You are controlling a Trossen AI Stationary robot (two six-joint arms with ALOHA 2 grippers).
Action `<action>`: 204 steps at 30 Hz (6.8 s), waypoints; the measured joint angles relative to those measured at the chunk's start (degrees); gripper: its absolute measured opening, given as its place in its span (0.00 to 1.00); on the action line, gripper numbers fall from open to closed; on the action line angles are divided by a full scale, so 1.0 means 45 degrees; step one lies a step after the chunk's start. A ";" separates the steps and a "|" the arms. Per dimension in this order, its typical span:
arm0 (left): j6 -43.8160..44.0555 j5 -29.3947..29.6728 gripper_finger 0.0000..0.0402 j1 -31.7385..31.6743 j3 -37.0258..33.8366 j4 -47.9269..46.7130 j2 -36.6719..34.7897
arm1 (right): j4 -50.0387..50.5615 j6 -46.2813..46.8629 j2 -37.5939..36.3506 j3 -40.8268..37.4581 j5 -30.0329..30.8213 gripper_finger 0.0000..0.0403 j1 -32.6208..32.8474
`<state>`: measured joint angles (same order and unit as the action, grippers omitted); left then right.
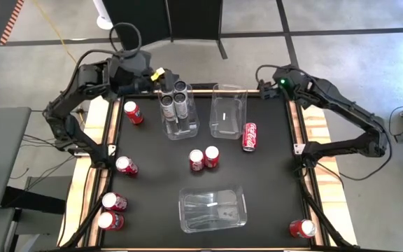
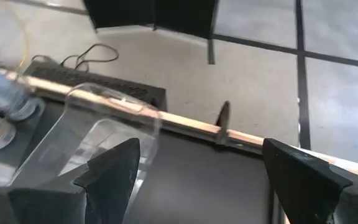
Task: Sort soda cans
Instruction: Put the top red soda can into the top right transparent bin
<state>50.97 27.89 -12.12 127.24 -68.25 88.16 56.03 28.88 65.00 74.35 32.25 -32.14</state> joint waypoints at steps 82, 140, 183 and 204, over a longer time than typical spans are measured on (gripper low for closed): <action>-1.0204 -0.3630 0.79 0.0520 -0.9428 0.4849 -0.0389 | -0.6756 0.7396 0.1485 -0.8694 -0.5464 0.88 0.3603; -1.0411 -0.3127 0.79 -0.0440 -0.9418 0.5493 -0.0389 | -0.9825 0.2600 0.3311 -0.8699 -0.4401 0.70 -0.0934; -1.9866 -0.4594 0.79 0.0915 -0.6183 0.9336 0.4144 | -0.7832 0.8166 -0.3903 -0.7198 -0.9971 0.62 0.4279; -2.0098 -0.2971 0.98 0.1271 -0.6251 0.9246 0.4133 | -0.9087 0.8104 -0.3314 -0.7191 -1.1634 0.62 0.4556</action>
<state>-39.47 14.52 -6.40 99.11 -26.64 106.76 15.14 65.35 50.09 41.99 -20.10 -11.64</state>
